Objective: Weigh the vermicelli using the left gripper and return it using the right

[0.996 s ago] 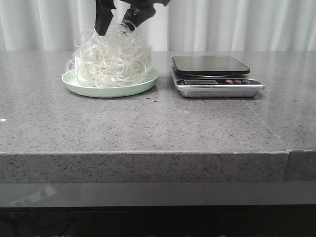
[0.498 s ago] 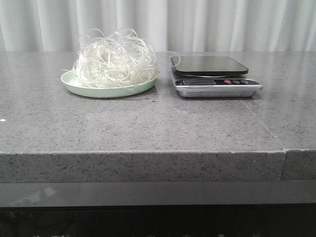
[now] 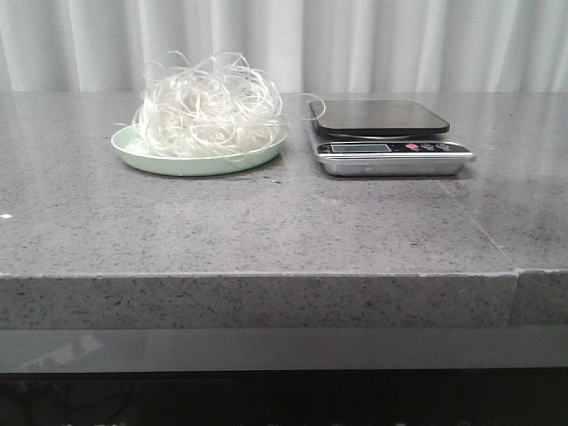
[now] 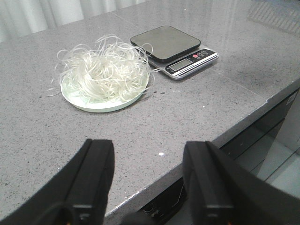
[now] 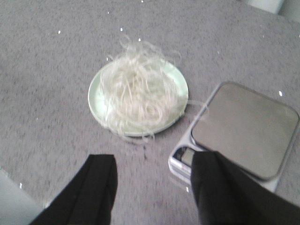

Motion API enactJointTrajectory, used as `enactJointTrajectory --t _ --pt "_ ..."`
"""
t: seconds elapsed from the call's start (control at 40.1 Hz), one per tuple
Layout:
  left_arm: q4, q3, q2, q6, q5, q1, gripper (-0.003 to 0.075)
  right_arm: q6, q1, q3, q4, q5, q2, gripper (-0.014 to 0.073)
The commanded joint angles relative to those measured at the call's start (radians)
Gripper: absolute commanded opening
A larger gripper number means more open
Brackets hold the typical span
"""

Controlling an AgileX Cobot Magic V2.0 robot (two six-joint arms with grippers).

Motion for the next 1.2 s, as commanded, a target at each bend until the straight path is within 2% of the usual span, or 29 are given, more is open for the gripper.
enactJointTrajectory --t 0.0,0.423,0.623,0.797,0.897,0.971,1.171 --pt "-0.009 -0.023 0.011 -0.009 -0.070 0.000 0.0428 0.004 -0.002 0.100 -0.020 -0.088 -0.143 0.0479" --pt "-0.009 -0.023 0.011 -0.009 -0.074 0.000 0.0428 0.004 -0.002 0.465 -0.028 -0.007 -0.573 0.0479" --pt "-0.009 -0.023 0.011 -0.009 -0.074 0.000 0.0428 0.004 -0.002 0.544 -0.028 0.020 -0.700 0.0479" --pt "-0.009 -0.023 0.011 -0.009 -0.074 0.000 0.0424 0.004 -0.002 0.566 -0.028 0.020 -0.737 0.0479" --pt "-0.009 -0.023 0.011 -0.009 -0.074 0.000 0.0375 0.004 -0.002 0.566 -0.028 0.015 -0.737 0.0472" --pt "-0.009 -0.023 0.011 -0.009 -0.074 0.000 0.0321 0.004 -0.002 0.566 -0.028 0.013 -0.737 0.0433" --pt "-0.009 -0.023 0.011 -0.009 -0.074 0.000 0.0169 0.004 -0.002 0.566 -0.028 0.010 -0.737 0.0246"
